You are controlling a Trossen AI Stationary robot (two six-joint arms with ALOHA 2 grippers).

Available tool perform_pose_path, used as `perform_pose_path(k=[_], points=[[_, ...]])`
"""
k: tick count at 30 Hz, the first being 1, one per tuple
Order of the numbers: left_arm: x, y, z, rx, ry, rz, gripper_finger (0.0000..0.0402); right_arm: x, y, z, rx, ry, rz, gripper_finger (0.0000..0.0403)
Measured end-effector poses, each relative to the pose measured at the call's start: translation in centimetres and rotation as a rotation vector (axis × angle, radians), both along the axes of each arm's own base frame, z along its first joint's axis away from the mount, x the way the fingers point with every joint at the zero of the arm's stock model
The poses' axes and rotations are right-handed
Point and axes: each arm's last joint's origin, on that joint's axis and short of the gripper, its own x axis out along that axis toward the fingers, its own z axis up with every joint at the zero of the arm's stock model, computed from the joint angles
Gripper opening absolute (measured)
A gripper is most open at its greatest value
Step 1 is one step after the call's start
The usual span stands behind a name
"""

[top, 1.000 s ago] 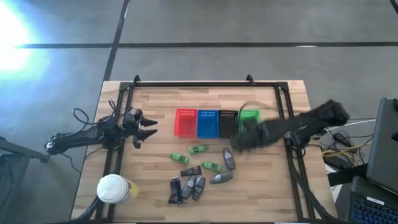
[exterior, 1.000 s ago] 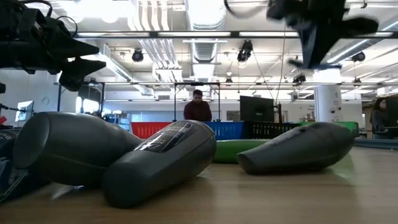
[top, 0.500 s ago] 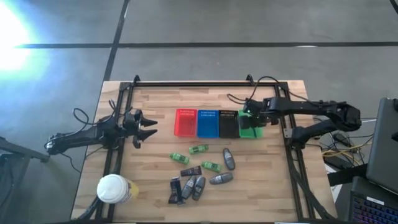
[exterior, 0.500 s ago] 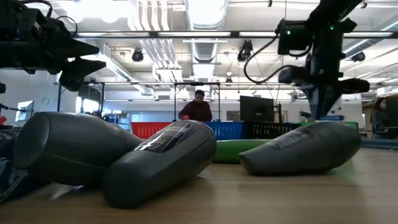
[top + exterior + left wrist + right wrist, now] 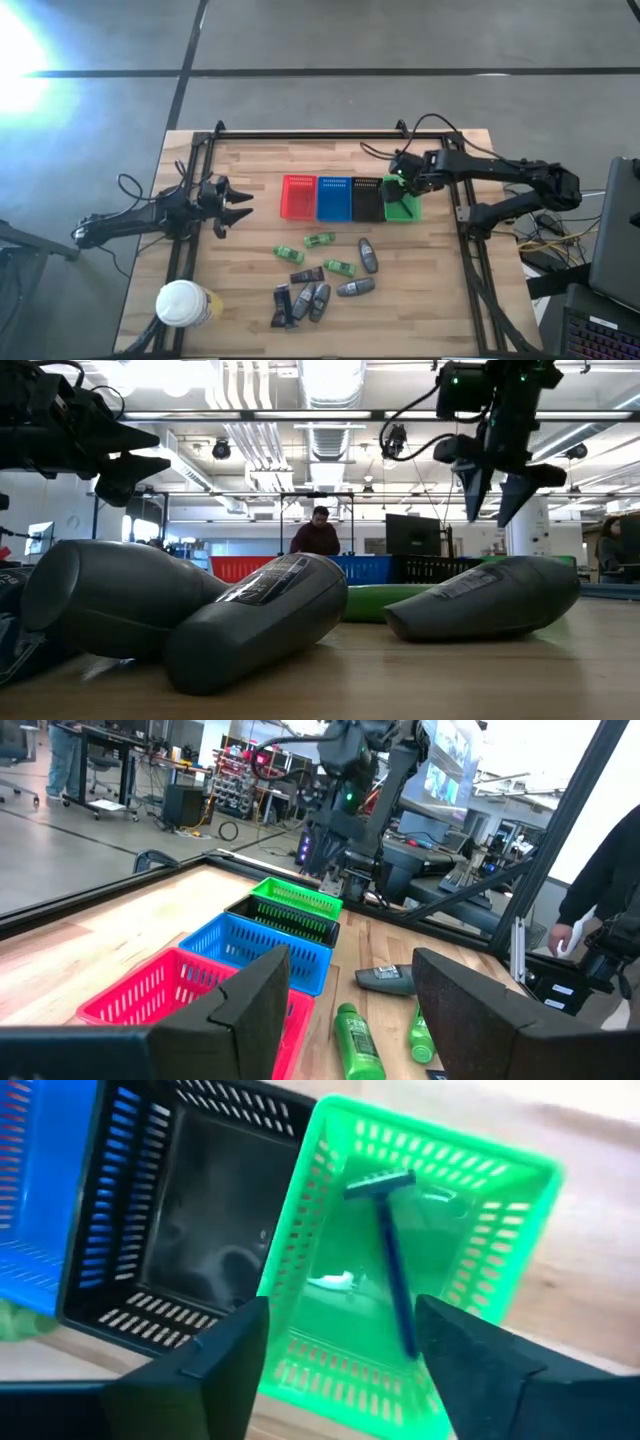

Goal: Pick & Place Travel size toiletries
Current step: Put the gray deodorant into the black bin

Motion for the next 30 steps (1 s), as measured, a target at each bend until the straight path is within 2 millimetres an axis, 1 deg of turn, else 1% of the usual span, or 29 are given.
perform_pose_path(k=[4,7,10,11,13,15,17,20,24,30], points=[[0.0,0.0,0.0,0.0,0.0,0.001,0.0218,0.6,0.7,1.5,-0.03,-0.025,0.077,0.0277],[0.0,0.0,0.1,-0.028,-0.011,0.005,0.0218,1.5,2.4,2.1,0.002,-0.055,0.169,0.0283],[0.0,0.0,0.4,-0.226,-0.068,-0.003,0.0218,2.5,5.4,2.3,0.014,-0.054,0.371,0.0285],[0.0,0.0,0.4,-0.301,-0.078,-0.004,0.0218,2.9,6.5,2.2,0.023,-0.049,0.406,0.0284],[0.0,0.0,0.3,-0.434,-0.09,-0.005,0.0218,3.5,8.4,1.5,0.089,-0.016,0.394,0.0279],[0.0,0.0,0.4,-0.523,-0.103,-0.004,0.0218,4.2,9.9,0.4,0.166,0.026,0.35,0.0273],[0.0,0.0,0.4,-0.57,-0.108,-0.004,0.0218,5.3,11.3,-0.6,0.193,0.043,0.312,0.0268],[0.0,0.0,0.4,-0.58,-0.11,-0.004,0.0218,6.8,13.0,-2.3,0.206,0.095,0.276,0.0266],[0.0,0.0,0.3,-0.581,-0.109,-0.004,0.0218,9.2,14.1,-3.4,0.209,0.131,0.249,0.0282],[0.0,0.0,0.3,-0.581,-0.107,-0.003,0.0218,12.4,15.2,-3.9,0.208,0.124,0.271,0.0333]])
